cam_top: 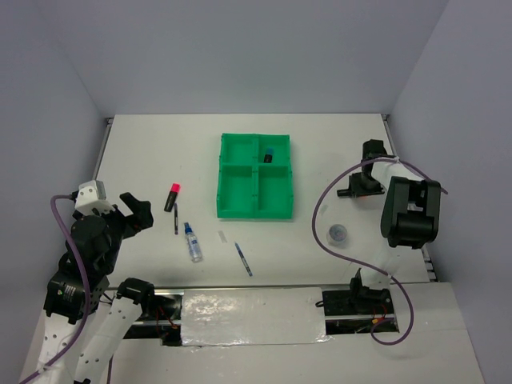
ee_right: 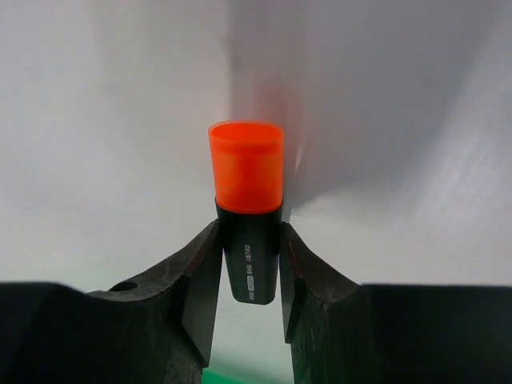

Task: Sort the stationery into containers
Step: Pick up the pen from the center of the board, then place the pen in the storage box.

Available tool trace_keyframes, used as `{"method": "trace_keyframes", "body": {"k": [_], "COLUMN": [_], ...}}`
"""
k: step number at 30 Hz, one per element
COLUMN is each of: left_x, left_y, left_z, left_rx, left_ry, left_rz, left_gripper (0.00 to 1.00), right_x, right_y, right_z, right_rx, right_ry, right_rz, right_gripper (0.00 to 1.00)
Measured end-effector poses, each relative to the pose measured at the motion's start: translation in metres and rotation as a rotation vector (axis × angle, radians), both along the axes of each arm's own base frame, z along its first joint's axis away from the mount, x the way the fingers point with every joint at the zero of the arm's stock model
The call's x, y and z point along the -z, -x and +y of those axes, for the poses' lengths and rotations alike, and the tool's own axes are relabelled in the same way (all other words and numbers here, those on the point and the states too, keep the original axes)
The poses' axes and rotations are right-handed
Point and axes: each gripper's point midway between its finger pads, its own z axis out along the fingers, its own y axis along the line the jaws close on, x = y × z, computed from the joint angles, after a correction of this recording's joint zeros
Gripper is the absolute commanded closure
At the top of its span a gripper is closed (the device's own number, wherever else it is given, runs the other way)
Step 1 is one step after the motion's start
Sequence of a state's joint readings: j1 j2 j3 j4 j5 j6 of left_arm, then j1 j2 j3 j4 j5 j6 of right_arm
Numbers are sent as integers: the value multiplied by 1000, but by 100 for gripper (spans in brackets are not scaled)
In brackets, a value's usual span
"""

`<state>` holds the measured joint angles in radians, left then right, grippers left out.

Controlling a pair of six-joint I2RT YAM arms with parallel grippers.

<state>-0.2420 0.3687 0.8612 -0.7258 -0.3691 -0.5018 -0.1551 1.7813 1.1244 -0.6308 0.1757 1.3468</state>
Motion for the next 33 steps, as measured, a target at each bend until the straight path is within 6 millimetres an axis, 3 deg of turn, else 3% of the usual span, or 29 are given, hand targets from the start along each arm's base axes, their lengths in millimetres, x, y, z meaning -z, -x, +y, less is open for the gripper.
{"method": "trace_keyframes", "body": {"k": [4,7,8,9,12,14,17,20,23,25,33], "left_x": [0,0,0,0,2,5,10,13,13,13,15], "left_y": [0,0,0,0,-2,-4,-8,-10,-11,-11,-12], "left_z": [0,0,0,0,-1,-1,-2,-3,-3,-3,-5], "left_rx": [1,1,1,1,1,1,2,2,3,4,13], "left_ry": [0,0,0,0,-2,-7,-14,-18,-18,-18,-18], "left_rz": [0,0,1,1,11,28,57,73,72,73,83], "left_gripper": [1,1,1,1,1,1,1,1,1,1,1], "right_x": [-37,-92,-112,-147,-205,-227,-217,-179,-138,-122,-107], "right_y": [-37,-85,-103,-125,-174,-193,-200,-205,-202,-197,-188], "right_z": [7,35,52,67,150,192,244,266,265,262,257], "right_rx": [-147,-340,-426,-508,-779,-910,-1082,-1207,-1272,-1299,-1350], "right_ry": [92,182,208,251,310,342,349,350,352,355,374], "right_rz": [-157,-322,-378,-469,-643,-722,-734,-668,-566,-519,-480], "right_gripper": [100,100,100,100,100,100,100,100,100,97,64]}}
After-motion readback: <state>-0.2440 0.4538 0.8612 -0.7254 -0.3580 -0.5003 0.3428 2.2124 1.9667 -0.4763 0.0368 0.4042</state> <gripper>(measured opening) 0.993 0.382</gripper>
